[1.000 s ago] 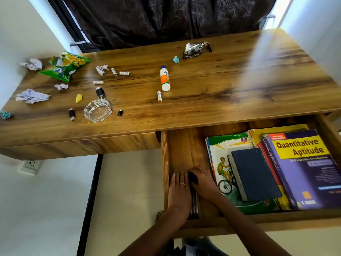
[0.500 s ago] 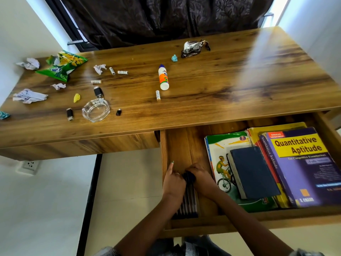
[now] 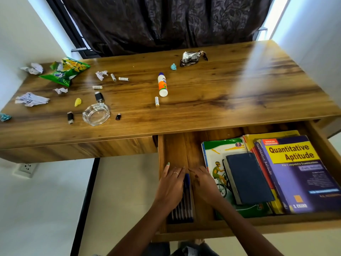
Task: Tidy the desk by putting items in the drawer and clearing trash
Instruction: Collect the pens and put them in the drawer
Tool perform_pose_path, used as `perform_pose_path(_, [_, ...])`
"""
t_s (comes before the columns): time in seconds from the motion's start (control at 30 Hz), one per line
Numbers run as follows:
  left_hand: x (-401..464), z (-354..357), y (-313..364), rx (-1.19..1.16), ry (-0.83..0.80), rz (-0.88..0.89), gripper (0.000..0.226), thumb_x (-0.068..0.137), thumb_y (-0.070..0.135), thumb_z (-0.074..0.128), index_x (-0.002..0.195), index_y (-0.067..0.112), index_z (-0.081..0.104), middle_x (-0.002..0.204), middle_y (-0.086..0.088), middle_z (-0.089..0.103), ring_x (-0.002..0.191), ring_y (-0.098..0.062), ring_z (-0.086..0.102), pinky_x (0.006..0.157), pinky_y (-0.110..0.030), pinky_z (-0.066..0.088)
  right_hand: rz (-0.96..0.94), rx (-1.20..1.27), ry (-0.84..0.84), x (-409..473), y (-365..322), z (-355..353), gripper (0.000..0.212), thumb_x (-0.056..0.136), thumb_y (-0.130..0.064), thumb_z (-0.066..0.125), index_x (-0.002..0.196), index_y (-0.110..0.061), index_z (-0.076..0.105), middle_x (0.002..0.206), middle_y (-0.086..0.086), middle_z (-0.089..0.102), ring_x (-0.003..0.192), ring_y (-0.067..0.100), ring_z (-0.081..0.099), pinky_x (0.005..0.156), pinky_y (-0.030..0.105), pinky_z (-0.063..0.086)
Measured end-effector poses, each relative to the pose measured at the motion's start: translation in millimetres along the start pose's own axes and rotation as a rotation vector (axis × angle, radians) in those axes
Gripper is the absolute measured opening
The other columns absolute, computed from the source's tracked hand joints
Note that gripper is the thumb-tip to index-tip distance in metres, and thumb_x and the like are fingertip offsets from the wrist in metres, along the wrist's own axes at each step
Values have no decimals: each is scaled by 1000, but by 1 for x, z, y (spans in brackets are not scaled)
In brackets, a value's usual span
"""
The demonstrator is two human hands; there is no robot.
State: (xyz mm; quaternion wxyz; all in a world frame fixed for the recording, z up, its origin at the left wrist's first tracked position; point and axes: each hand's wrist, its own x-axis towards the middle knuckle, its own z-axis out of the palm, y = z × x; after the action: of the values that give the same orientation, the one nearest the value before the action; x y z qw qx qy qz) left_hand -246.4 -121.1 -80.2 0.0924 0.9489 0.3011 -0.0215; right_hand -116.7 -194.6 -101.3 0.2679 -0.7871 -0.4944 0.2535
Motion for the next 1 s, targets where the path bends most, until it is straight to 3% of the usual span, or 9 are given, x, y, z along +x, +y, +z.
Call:
perform_pose_path(0.13, [-4,-8,1,-138,94,-74,52,99,20,36,149,15,24,153,-3,33,141,-15,28,118,-33,-3,-60,34,48,2,-12,-4,46,87,2,50,130,-14,52,123,5,53,114,18,50,98,27,43])
perform_pose_path(0.3, [-13,-21,-5,-238,163,-117,55,96,20,41,149,18,25,153,2,32,141,-13,26,117,-29,-1,-81,62,102,6,-34,-3,46,83,3,52,126,-14,55,120,4,54,111,19,50,89,19,37])
perform_pose_path(0.53, [-17,-38,-36,-377,247,-136,58,92,17,45,148,19,28,150,3,37,140,-11,29,118,-29,3,-139,102,164,20,-75,-1,41,83,3,52,120,-16,58,108,-8,49,101,11,49,82,20,39])
perform_pose_path(0.63, [-16,-44,-57,-420,249,-107,56,95,23,44,148,21,26,150,5,37,140,-9,29,119,-28,8,-127,140,224,28,-95,5,36,85,2,53,115,-15,61,103,-12,48,100,11,51,83,23,41])
perform_pose_path(0.77, [-15,-55,-100,-477,219,-59,59,95,31,43,149,24,21,150,7,34,138,-8,28,117,-26,20,-52,179,270,47,-132,26,35,86,2,53,116,-16,62,108,-4,59,104,12,53,86,23,42])
perform_pose_path(0.9, [-18,-71,-153,-510,197,-38,63,94,34,43,150,30,14,152,11,30,140,-6,25,119,-27,10,-32,222,307,69,-179,50,37,86,3,52,113,-21,61,104,-12,55,104,9,54,86,19,44])
perform_pose_path(1.0, [-20,-84,-194,-484,207,5,64,94,31,45,150,28,14,152,10,30,140,-6,23,120,-30,13,-75,239,343,84,-211,66,37,86,3,53,110,-22,62,103,-14,57,102,9,55,87,29,48])
